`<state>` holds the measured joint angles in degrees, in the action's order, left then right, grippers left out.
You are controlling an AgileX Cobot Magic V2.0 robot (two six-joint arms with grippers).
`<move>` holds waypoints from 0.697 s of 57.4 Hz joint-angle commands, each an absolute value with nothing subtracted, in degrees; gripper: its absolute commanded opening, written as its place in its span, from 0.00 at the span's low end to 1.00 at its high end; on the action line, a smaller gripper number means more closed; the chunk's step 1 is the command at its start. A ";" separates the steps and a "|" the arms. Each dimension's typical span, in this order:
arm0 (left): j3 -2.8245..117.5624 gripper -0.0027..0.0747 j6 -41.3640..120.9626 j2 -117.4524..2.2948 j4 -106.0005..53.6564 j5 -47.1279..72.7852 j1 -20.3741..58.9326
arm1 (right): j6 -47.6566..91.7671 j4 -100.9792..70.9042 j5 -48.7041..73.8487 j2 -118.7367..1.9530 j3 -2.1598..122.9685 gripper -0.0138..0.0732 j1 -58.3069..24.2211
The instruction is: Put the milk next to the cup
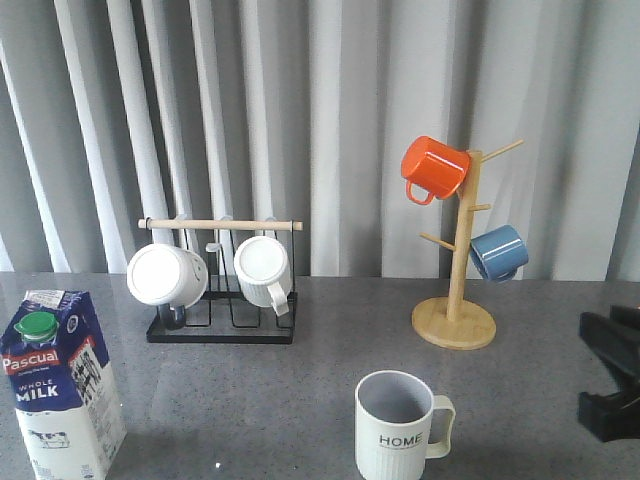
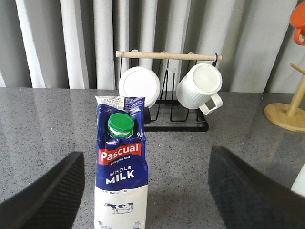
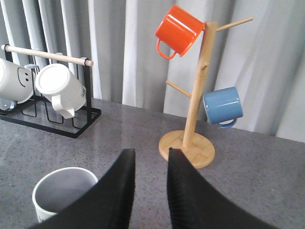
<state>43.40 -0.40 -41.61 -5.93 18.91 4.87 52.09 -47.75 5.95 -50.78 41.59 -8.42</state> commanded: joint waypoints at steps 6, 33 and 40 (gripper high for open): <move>45.36 0.70 -0.91 -41.43 -6.33 14.33 5.22 | 52.76 -47.18 16.61 -47.59 45.69 0.14 5.65; 45.36 0.70 -0.91 -41.43 -6.33 14.33 5.22 | 53.85 -46.43 17.79 -46.18 45.69 0.15 11.62; 45.36 0.70 -0.91 -41.43 -6.33 14.33 5.22 | 53.85 -46.46 17.68 -46.18 45.69 0.15 11.62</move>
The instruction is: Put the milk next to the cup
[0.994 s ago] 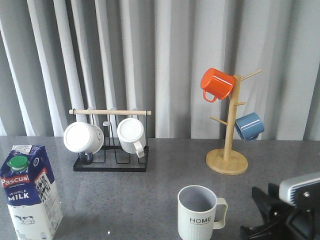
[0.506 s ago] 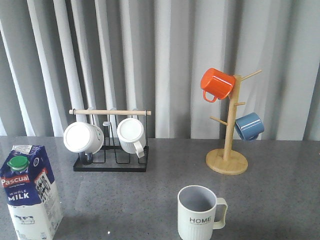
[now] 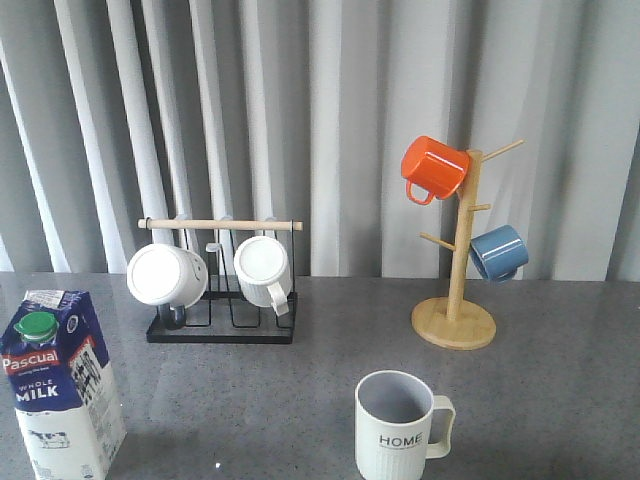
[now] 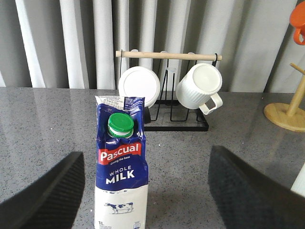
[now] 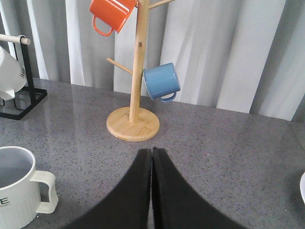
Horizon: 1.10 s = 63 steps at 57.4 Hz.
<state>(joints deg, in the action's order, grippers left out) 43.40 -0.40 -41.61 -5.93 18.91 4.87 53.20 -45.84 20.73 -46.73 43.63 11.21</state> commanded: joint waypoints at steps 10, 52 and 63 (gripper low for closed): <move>45.36 0.70 -0.91 -41.43 -6.33 14.33 5.22 | 53.85 -46.46 17.68 -46.18 45.69 0.15 11.62; 45.36 0.70 -0.91 -41.43 -6.33 14.18 5.22 | 53.85 -46.46 17.68 -46.18 45.69 0.15 11.62; 45.36 0.70 -0.98 -41.43 -7.40 13.90 5.22 | 53.79 -46.46 17.68 -46.18 45.69 0.15 11.62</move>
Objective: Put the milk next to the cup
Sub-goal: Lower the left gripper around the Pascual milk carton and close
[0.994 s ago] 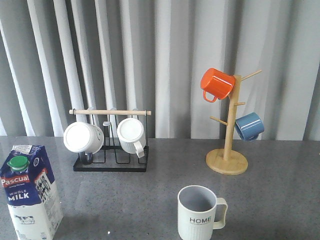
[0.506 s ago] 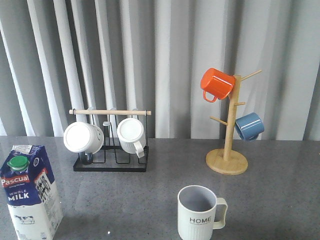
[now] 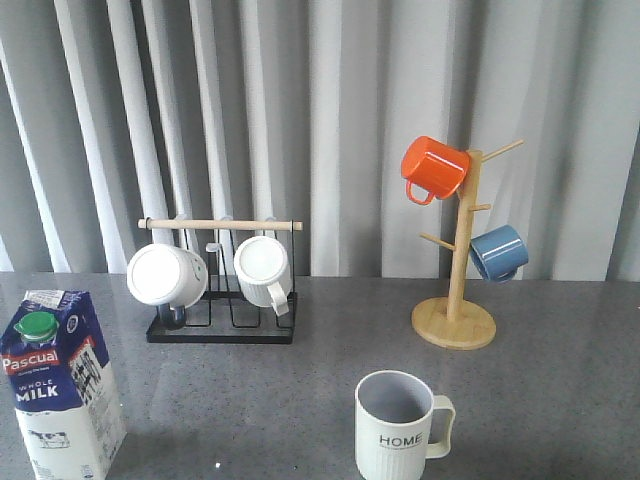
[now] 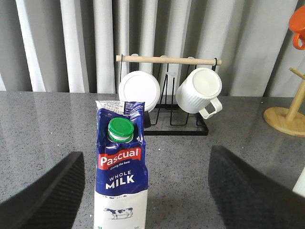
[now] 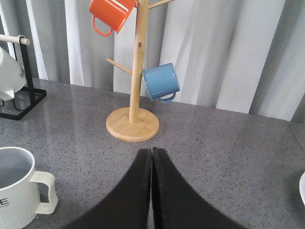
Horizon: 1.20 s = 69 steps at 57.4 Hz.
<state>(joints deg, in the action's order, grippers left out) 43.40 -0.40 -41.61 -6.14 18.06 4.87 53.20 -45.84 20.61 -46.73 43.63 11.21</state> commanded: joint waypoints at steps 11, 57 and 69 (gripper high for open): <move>45.36 0.70 -0.92 -42.19 -6.75 14.44 5.22 | 53.79 -46.46 17.68 -46.18 45.69 0.15 11.62; 45.36 0.98 1.99 -55.77 -11.98 11.67 5.22 | 53.79 -46.46 17.68 -46.18 45.69 0.15 11.62; 45.36 0.97 3.58 -55.91 -12.81 7.83 5.22 | 53.79 -46.46 17.68 -46.18 45.69 0.15 11.62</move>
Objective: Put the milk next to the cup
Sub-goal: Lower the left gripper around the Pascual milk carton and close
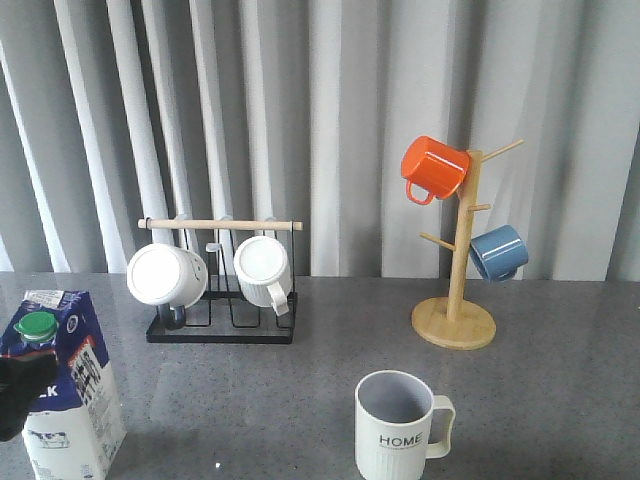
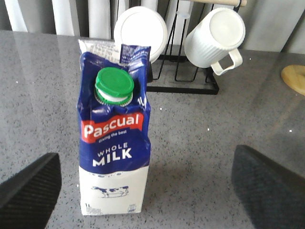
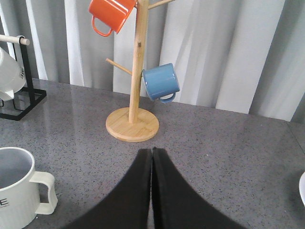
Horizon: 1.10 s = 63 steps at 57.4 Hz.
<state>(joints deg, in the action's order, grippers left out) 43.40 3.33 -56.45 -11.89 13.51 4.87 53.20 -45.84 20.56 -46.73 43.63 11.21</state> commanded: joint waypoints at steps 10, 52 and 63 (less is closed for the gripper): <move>45.36 0.96 3.30 -55.91 -12.76 6.18 5.22 | 53.79 -46.46 17.68 -46.18 45.69 0.15 11.62; 33.31 0.88 6.06 -55.80 -6.36 -17.97 5.27 | 53.79 -46.46 17.68 -46.18 45.69 0.15 11.62; 21.97 0.87 -1.45 -55.80 -6.31 -39.50 5.27 | 53.79 -46.53 17.68 -46.18 45.69 0.15 11.62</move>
